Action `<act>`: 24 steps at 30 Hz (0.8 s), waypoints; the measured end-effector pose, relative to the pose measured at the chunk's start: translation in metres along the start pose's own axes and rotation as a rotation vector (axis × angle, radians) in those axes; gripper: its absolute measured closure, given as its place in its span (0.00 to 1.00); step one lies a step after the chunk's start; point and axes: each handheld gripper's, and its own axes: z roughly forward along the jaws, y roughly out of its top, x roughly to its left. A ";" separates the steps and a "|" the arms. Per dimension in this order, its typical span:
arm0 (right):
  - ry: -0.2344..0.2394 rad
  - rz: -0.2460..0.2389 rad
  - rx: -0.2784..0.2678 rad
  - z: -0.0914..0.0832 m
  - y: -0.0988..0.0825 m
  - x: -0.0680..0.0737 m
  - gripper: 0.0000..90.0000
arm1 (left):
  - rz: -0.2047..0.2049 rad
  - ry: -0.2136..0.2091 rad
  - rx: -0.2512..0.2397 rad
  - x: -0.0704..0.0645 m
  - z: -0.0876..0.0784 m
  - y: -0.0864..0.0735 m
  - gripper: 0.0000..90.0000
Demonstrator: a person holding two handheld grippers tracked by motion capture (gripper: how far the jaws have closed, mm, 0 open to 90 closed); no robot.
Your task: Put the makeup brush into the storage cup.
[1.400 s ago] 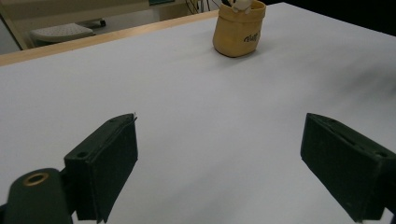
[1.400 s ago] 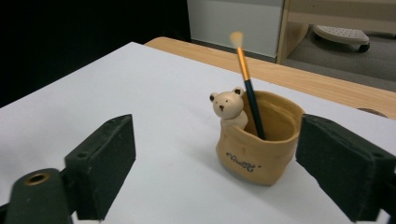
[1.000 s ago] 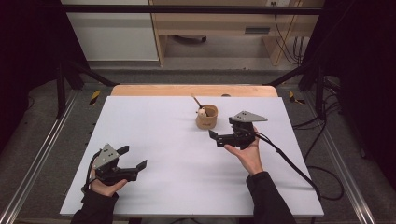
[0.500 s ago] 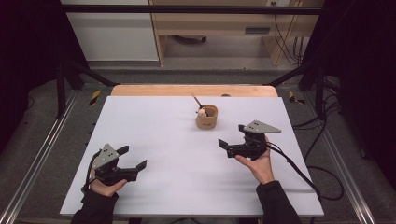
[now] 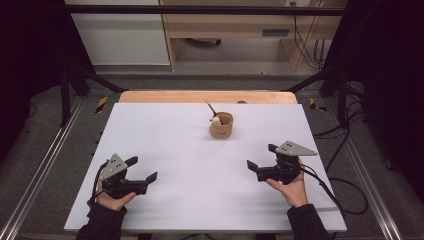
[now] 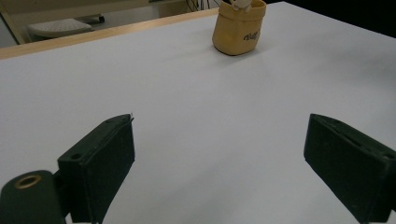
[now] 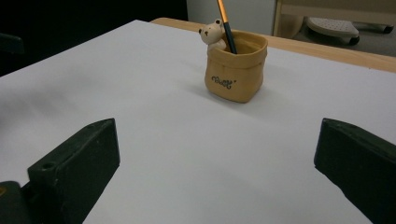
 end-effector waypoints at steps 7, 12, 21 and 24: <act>0.003 0.018 -0.006 -0.011 -0.015 -0.003 0.01 | -0.006 0.000 -0.007 0.001 -0.001 0.000 0.09; 0.010 0.033 -0.022 -0.018 -0.022 -0.005 0.01 | -0.007 0.000 -0.008 0.001 -0.001 0.000 0.09; 0.010 0.039 -0.046 -0.027 -0.028 -0.010 0.02 | -0.011 0.002 -0.008 0.002 -0.001 -0.001 0.09; 0.006 0.035 -0.049 -0.028 -0.028 -0.011 0.02 | -0.013 0.003 -0.007 0.002 0.000 -0.001 0.09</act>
